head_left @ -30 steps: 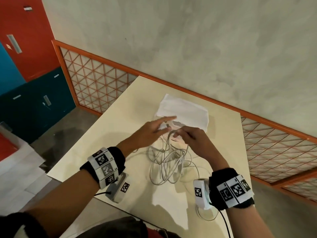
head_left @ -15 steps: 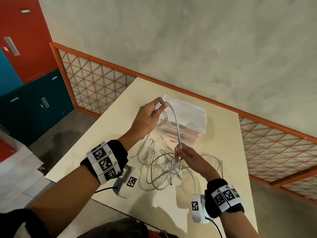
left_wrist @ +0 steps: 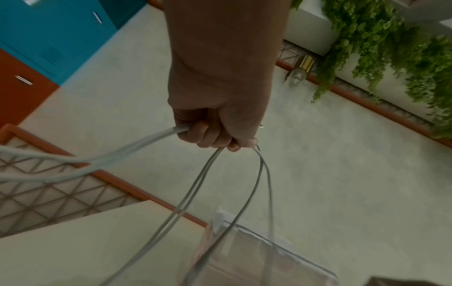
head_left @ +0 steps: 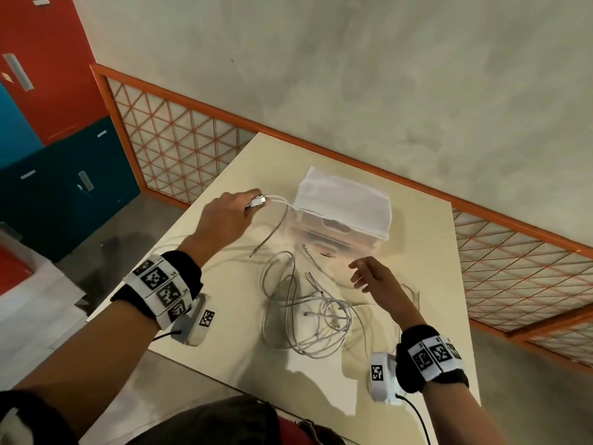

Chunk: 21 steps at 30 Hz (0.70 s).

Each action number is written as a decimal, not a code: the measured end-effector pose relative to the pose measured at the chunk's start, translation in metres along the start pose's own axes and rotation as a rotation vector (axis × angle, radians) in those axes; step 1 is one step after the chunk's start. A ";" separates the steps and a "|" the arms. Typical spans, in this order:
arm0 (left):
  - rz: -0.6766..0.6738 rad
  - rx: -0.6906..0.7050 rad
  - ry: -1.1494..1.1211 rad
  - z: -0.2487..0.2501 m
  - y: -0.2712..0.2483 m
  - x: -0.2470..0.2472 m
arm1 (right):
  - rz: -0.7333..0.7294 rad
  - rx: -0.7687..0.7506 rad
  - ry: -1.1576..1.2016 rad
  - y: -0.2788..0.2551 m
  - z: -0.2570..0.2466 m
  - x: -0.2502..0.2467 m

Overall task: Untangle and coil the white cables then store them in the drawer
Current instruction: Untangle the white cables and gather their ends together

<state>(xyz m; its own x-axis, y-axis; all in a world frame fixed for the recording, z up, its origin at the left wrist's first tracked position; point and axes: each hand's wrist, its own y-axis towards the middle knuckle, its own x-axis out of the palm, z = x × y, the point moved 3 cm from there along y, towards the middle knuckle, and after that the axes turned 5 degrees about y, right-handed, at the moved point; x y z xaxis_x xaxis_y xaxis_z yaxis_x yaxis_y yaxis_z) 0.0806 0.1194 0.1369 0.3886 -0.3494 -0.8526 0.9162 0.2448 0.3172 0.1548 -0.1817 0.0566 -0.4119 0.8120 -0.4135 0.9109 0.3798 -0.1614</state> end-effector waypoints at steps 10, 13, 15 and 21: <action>-0.270 -0.073 0.409 -0.026 -0.015 0.018 | -0.026 -0.156 -0.268 0.026 0.005 0.056; -0.372 -0.089 0.457 -0.026 -0.025 0.033 | -0.046 -0.109 -0.384 0.047 0.009 0.066; -0.440 -0.107 0.463 -0.026 -0.030 0.041 | -0.110 0.023 -0.540 0.059 0.027 0.067; -0.572 -0.159 0.464 -0.031 -0.035 0.050 | -0.107 0.250 -0.826 0.049 0.077 0.058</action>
<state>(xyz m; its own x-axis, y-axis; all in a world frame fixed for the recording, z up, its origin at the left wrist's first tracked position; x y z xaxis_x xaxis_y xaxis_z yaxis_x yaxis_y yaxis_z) 0.0649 0.1209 0.0702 -0.2568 -0.0529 -0.9650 0.9241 0.2791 -0.2612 0.1777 -0.1496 -0.0441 -0.4335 0.1592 -0.8870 0.8870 0.2491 -0.3888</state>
